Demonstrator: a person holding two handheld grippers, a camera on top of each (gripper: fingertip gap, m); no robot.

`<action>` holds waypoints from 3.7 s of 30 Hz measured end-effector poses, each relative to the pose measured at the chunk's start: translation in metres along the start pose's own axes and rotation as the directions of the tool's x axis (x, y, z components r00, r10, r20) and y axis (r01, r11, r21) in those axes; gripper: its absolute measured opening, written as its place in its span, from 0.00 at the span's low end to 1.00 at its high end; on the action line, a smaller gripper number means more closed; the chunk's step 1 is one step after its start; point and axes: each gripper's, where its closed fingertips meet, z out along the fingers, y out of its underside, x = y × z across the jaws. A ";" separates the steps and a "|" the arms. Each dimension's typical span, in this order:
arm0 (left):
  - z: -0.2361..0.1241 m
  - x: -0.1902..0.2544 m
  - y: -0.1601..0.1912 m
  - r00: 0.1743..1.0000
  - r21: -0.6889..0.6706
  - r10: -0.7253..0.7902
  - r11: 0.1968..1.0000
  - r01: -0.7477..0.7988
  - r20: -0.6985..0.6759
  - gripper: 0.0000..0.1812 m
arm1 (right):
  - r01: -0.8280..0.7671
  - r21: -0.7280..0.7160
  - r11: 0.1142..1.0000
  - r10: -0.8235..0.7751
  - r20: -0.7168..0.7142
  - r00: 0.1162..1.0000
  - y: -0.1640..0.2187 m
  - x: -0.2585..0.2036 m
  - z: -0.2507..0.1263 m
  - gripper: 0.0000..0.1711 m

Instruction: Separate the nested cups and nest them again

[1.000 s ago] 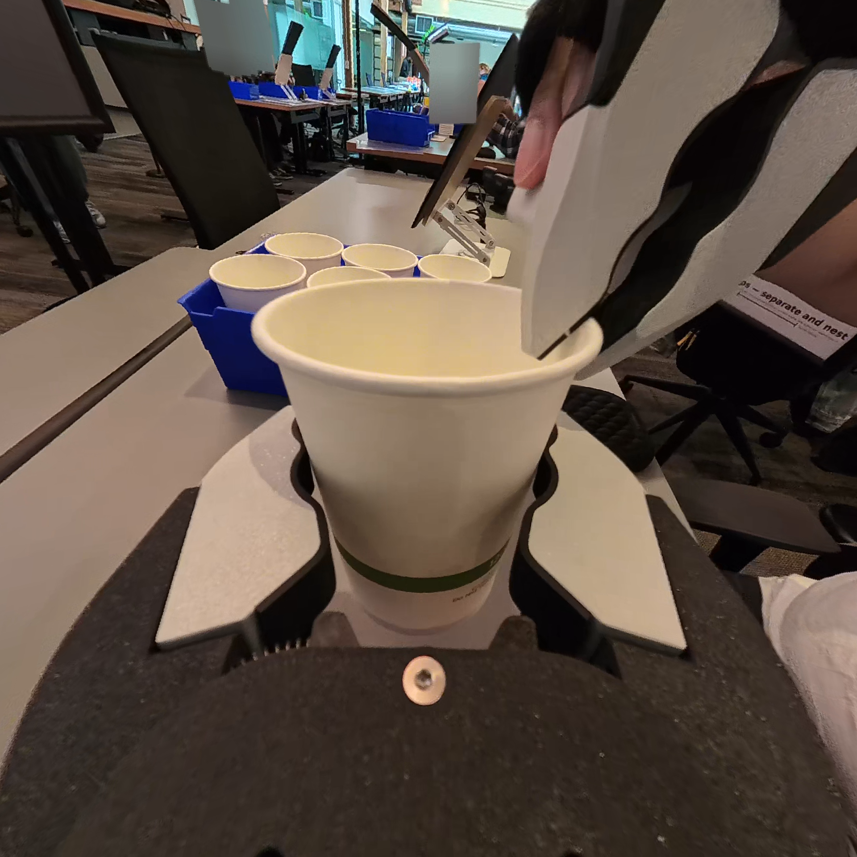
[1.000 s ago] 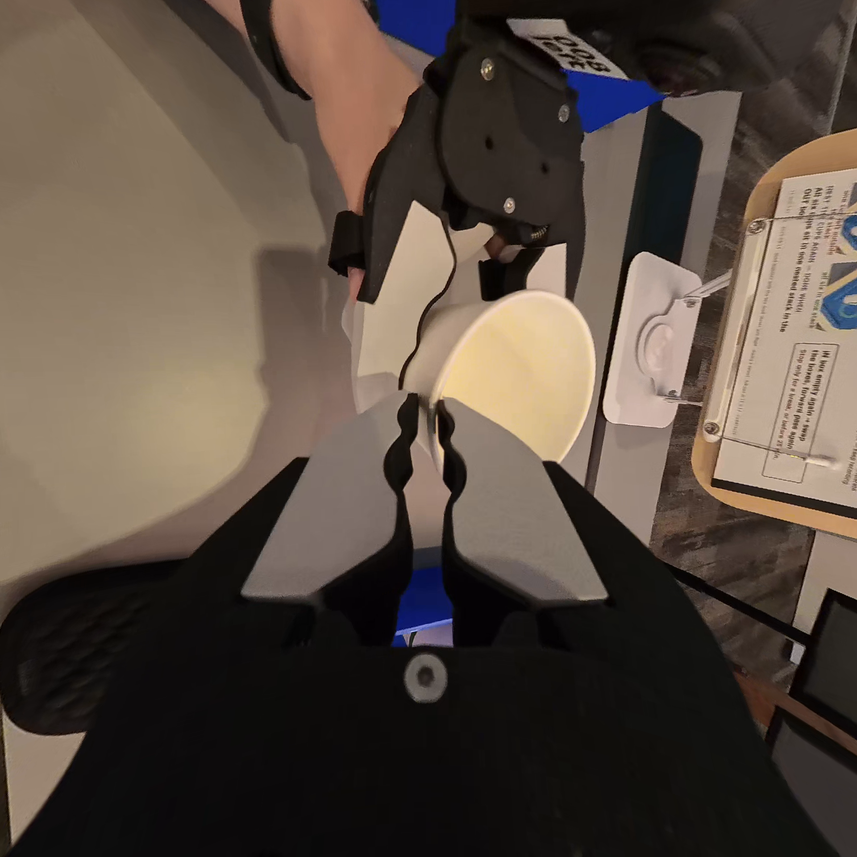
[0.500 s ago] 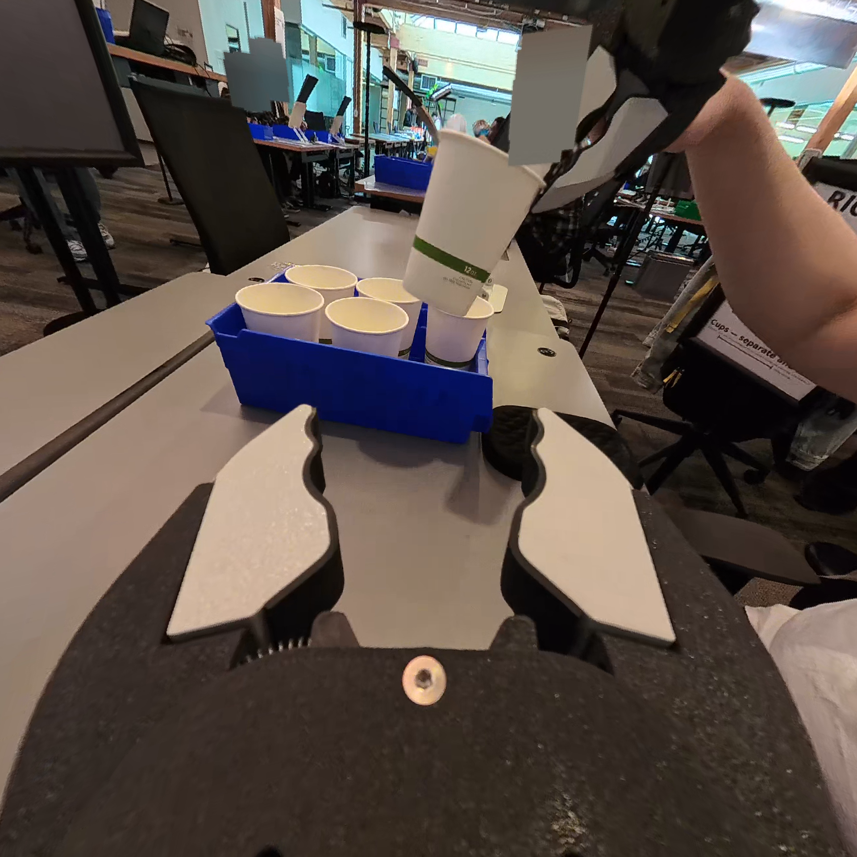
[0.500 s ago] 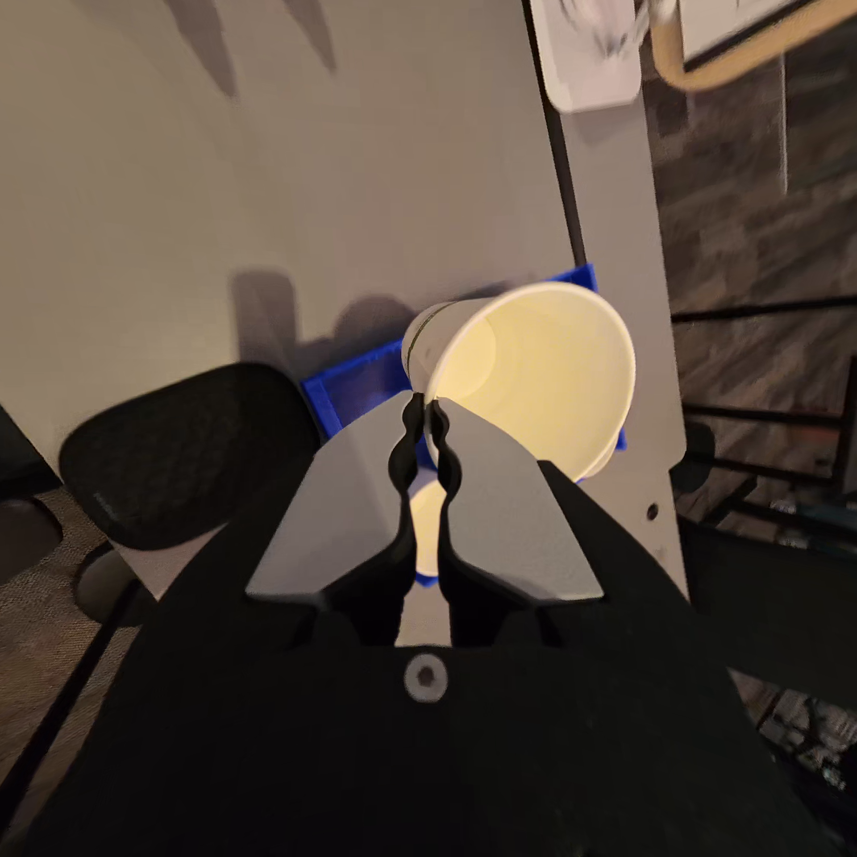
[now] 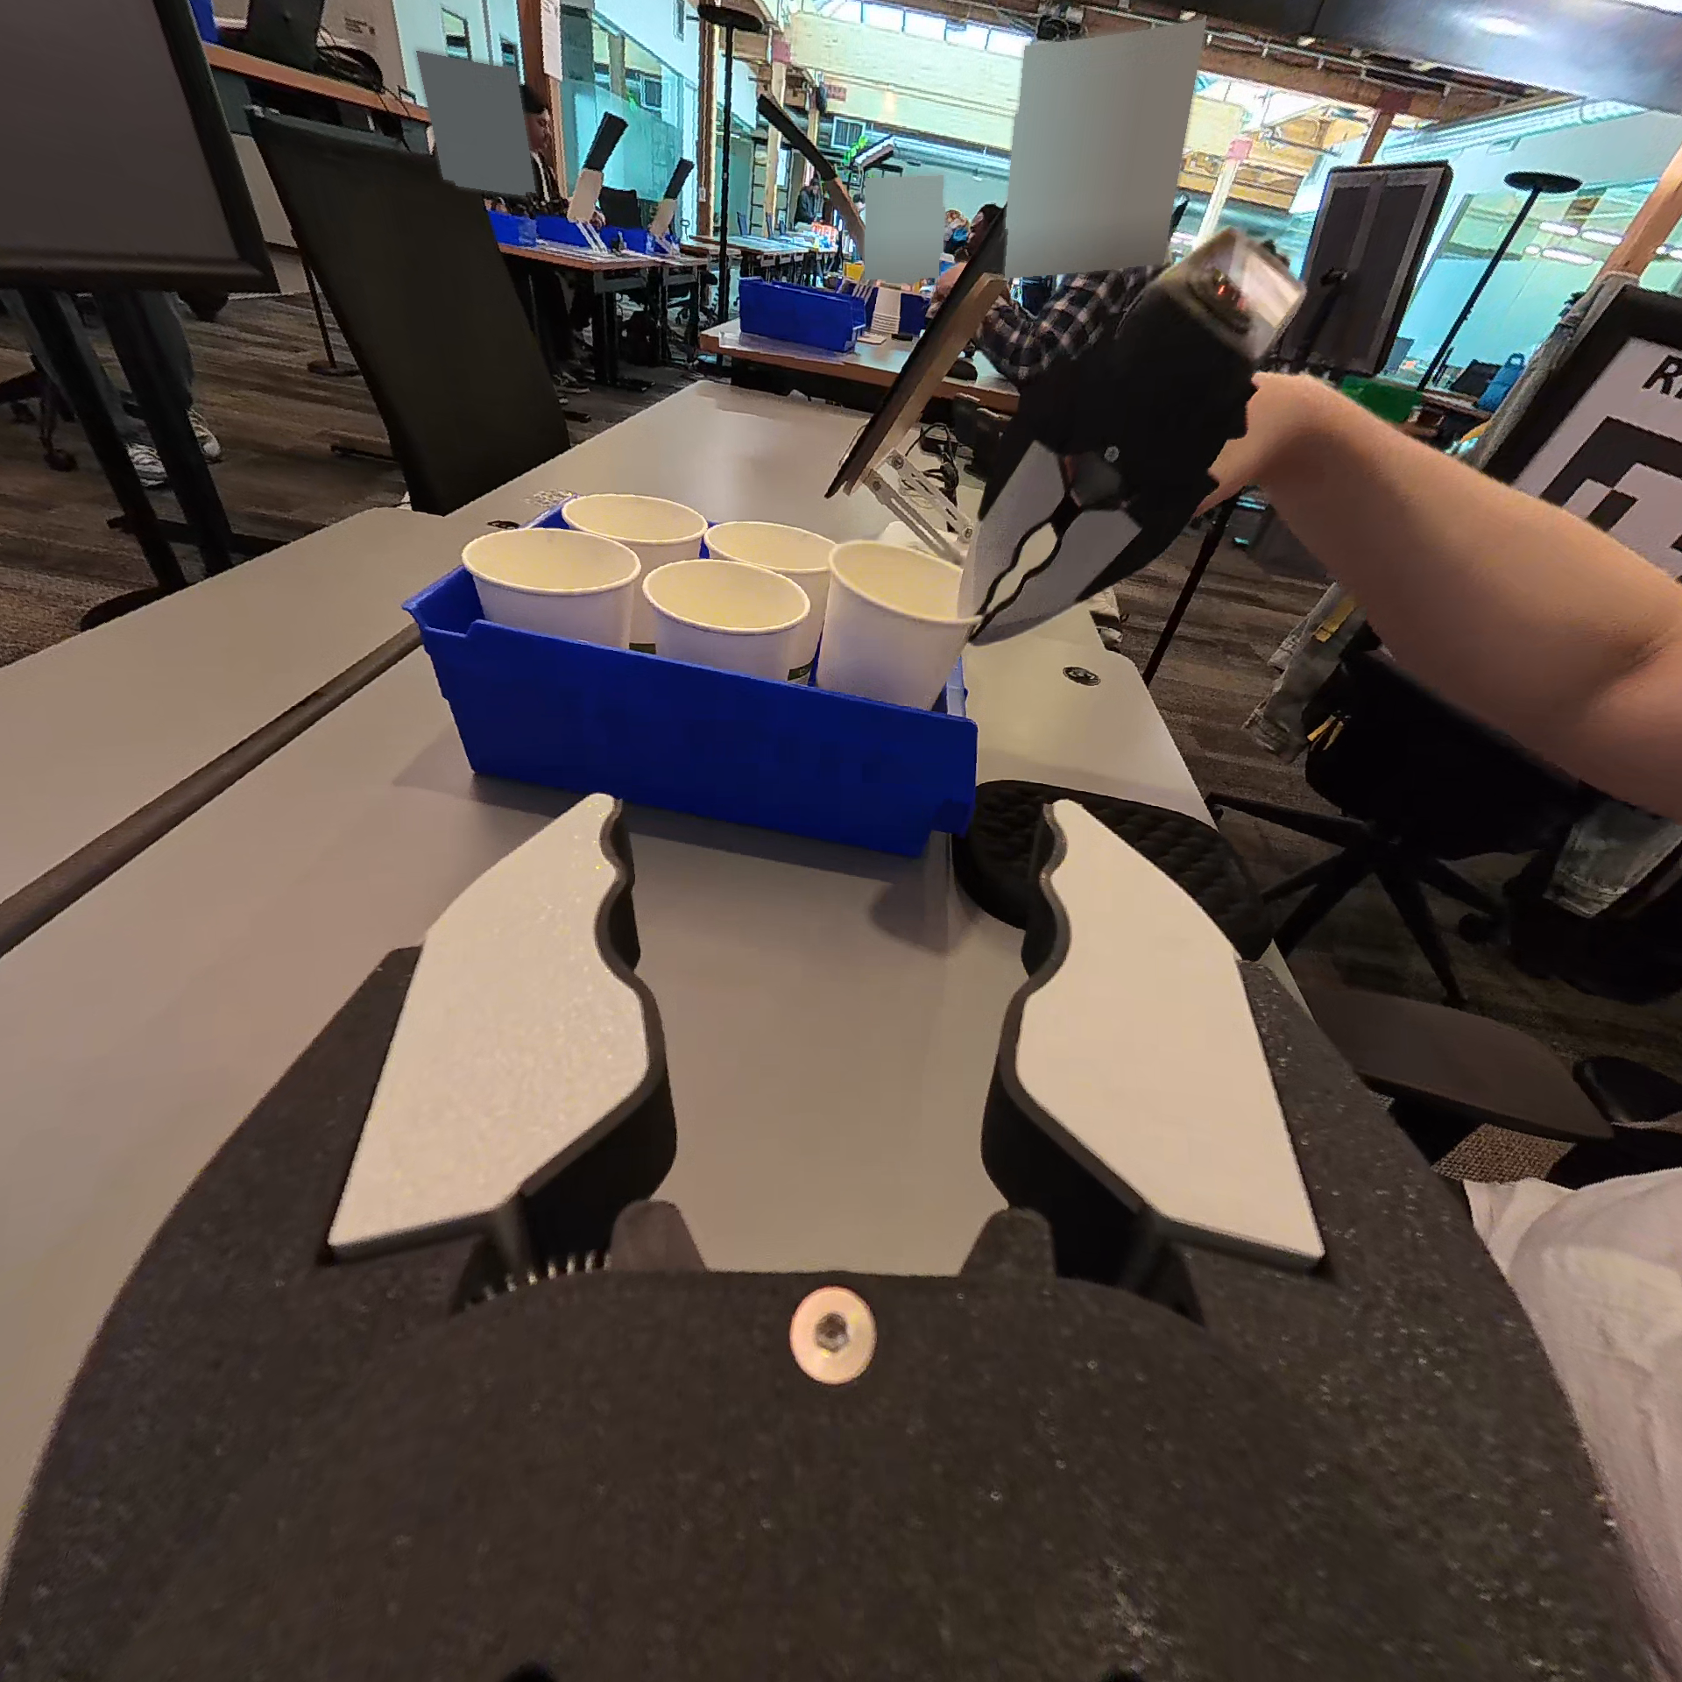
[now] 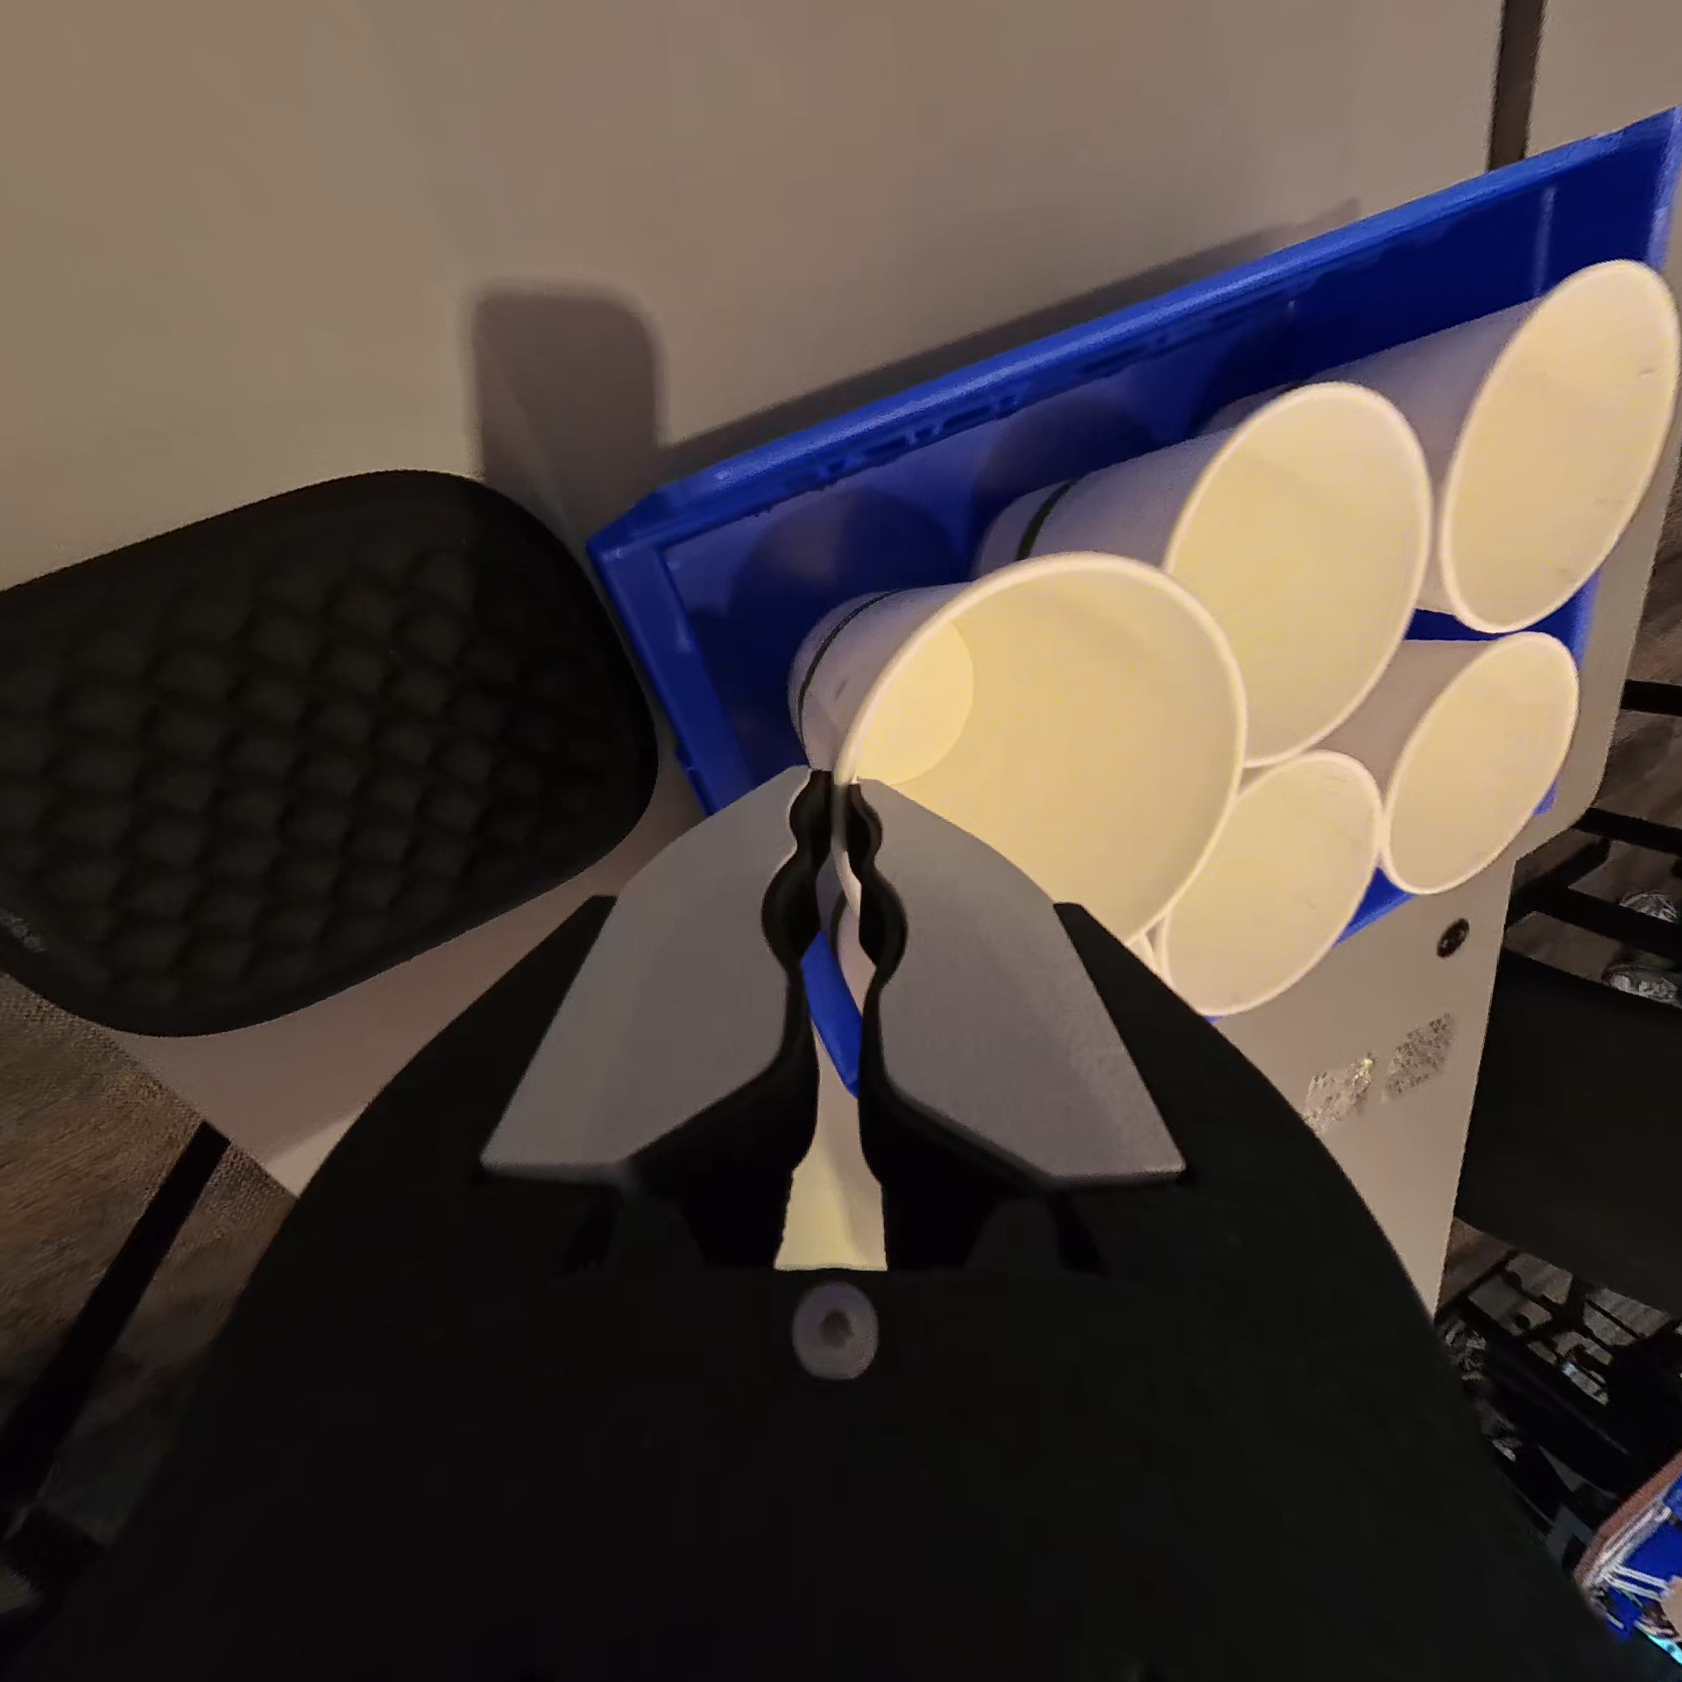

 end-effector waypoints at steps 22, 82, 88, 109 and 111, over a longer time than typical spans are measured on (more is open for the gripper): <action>-0.004 -0.004 -0.005 1.000 0.020 -0.007 1.000 0.006 0.011 0.46 | -0.080 0.320 0.944 0.117 -0.096 0.989 -0.020 0.028 -0.055 0.15; -0.294 -0.067 0.100 0.113 -0.106 0.059 0.872 0.478 0.992 0.54 | -0.888 -0.120 0.445 0.890 0.176 0.422 0.119 0.112 0.077 0.03; -0.279 -0.081 0.141 0.131 -0.098 0.025 0.797 0.596 0.991 0.42 | -0.891 -0.108 0.440 0.888 0.197 0.415 0.119 0.107 0.075 0.03; -0.103 -0.055 0.126 0.341 -0.293 0.128 0.819 0.494 0.932 0.07 | -0.897 -0.142 0.418 0.906 0.142 0.399 0.075 0.096 0.078 0.03; -0.079 -0.050 0.124 0.363 -0.280 0.100 0.827 0.488 0.927 0.08 | -0.902 -0.137 0.410 0.909 0.143 0.392 0.059 0.095 0.080 0.03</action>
